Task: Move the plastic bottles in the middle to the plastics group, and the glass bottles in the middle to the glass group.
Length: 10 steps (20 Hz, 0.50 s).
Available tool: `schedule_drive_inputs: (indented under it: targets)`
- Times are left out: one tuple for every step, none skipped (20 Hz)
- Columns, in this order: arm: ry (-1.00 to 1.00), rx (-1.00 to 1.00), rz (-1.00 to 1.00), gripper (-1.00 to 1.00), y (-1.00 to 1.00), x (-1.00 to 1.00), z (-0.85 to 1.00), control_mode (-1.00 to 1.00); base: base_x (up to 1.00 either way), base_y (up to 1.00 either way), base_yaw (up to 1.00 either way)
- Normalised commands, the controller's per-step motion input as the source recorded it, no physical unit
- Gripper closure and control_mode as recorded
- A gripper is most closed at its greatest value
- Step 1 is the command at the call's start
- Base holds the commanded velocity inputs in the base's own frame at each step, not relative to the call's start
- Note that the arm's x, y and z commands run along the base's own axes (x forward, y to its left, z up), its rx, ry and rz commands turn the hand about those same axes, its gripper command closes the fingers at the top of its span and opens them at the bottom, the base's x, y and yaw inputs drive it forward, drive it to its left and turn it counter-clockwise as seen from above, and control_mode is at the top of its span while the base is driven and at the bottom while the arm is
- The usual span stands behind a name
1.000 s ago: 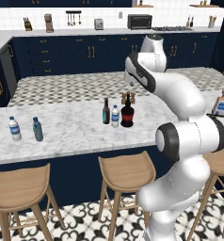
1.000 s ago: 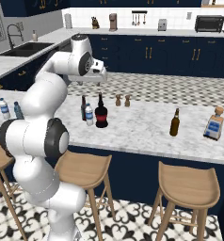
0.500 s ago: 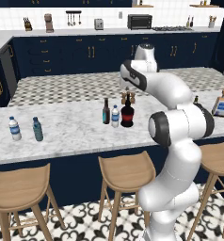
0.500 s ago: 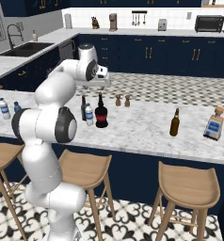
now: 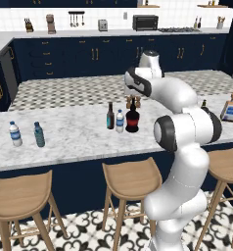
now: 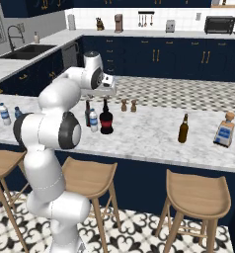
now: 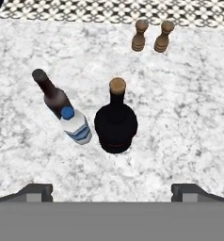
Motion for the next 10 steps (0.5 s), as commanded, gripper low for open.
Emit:
schedule_drive_inputs:
  targets:
    - [0.0,0.0,0.0,-1.0,0.04,0.15,-0.45,-1.0,0.0,0.0,0.0]
    - [0.0,0.0,0.0,-1.0,0.07,0.16,-0.38,-1.0,0.0,0.0,0.0]
    - [0.0,0.0,0.0,-1.0,0.12,0.15,-0.36,-1.0,0.0,0.0,0.0]
    - [0.0,0.0,0.0,-1.0,0.15,0.18,-0.36,-1.0,0.0,0.0,0.0]
    - [0.0,0.0,0.0,-1.0,0.14,0.19,-0.36,-1.0,0.0,0.0,0.0]
    - [0.0,0.0,0.0,-1.0,0.11,0.21,-0.32,-1.0,0.0,0.0,0.0]
    - [0.0,0.0,0.0,-1.0,0.11,0.2,-0.26,-1.0,0.0,0.0,0.0]
    - [0.0,0.0,0.0,-1.0,0.12,0.19,-0.2,-1.0,0.0,0.0,0.0]
    - [0.0,0.0,0.0,-1.0,0.15,0.24,-0.16,-1.0,0.0,0.0,0.0]
    - [0.0,0.0,0.0,-1.0,0.17,0.26,-0.14,-1.0,0.0,0.0,0.0]
